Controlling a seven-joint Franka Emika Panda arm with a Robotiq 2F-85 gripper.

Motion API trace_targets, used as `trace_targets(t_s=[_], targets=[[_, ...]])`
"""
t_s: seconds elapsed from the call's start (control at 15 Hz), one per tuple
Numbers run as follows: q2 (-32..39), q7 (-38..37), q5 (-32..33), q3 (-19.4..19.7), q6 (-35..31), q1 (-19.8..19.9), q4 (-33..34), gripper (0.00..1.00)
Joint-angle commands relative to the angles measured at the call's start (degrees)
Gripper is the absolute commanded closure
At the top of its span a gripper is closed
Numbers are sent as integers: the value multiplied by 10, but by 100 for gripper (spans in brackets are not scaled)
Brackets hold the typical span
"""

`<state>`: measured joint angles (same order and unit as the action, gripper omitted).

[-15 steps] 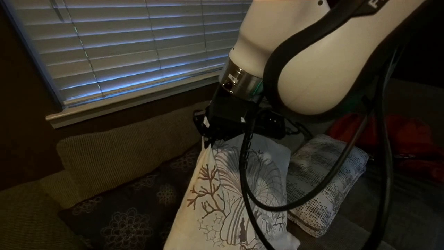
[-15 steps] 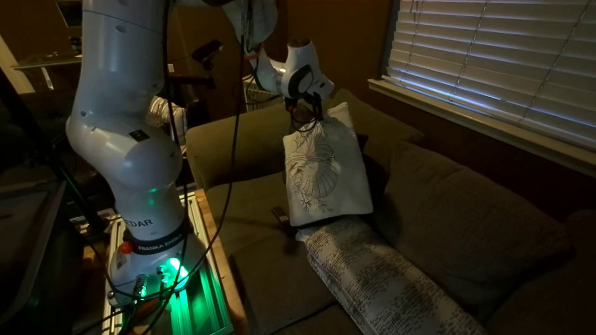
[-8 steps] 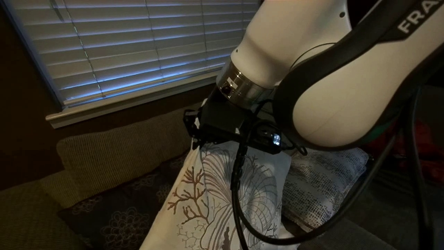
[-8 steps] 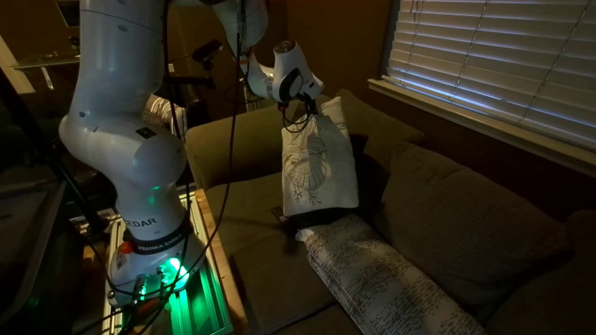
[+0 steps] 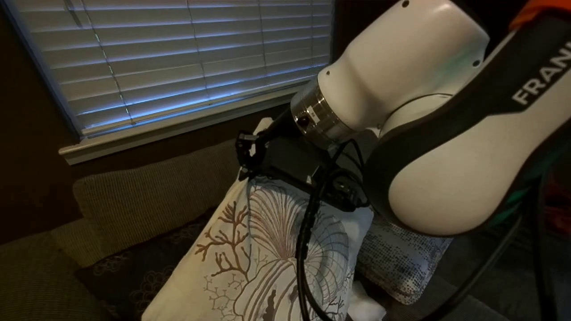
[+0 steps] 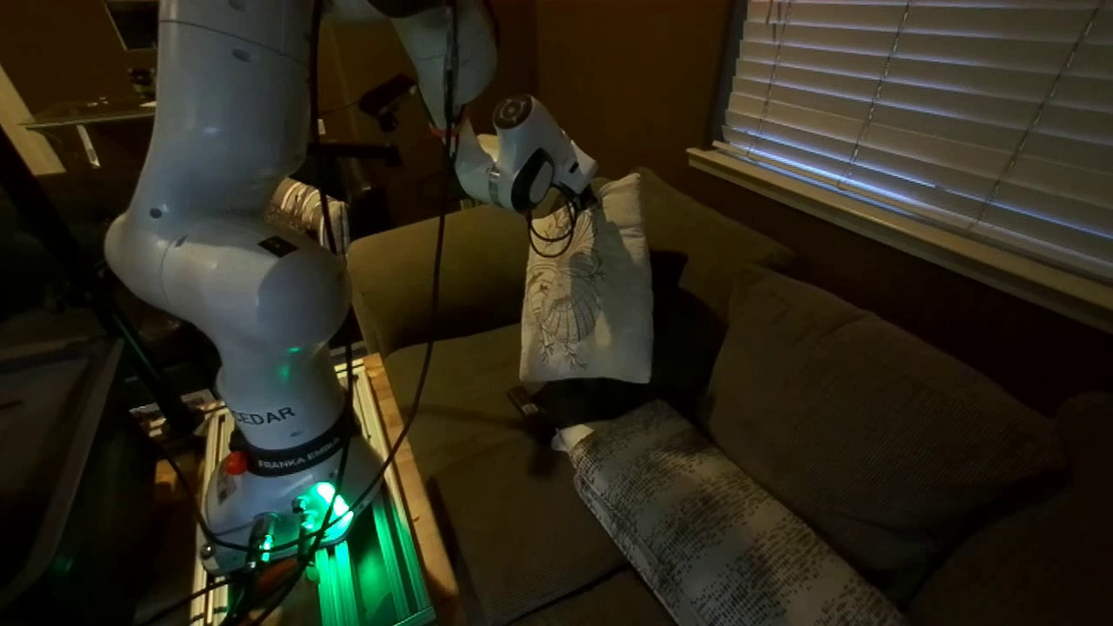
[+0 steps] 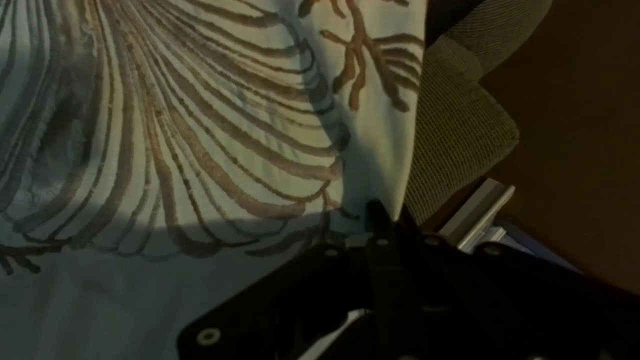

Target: Move the black and white pillows to the left side of the sofa.

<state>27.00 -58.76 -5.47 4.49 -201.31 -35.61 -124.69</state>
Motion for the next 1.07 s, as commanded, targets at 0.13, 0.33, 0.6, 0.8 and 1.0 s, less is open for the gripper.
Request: trace_targets(t_s=[0.13, 0.33, 0.6, 0.8, 1.0], targets=[[3, 12, -8, -23, -8, 22, 0, 99], [2, 63, -61, -133, -31, 98, 2, 99], [5, 39, -65, -229, -130, 160, -17, 99], [22, 18, -61, -263, -195, 182, -22, 99], [36, 4, -102, -264, -234, 179, -33, 99]])
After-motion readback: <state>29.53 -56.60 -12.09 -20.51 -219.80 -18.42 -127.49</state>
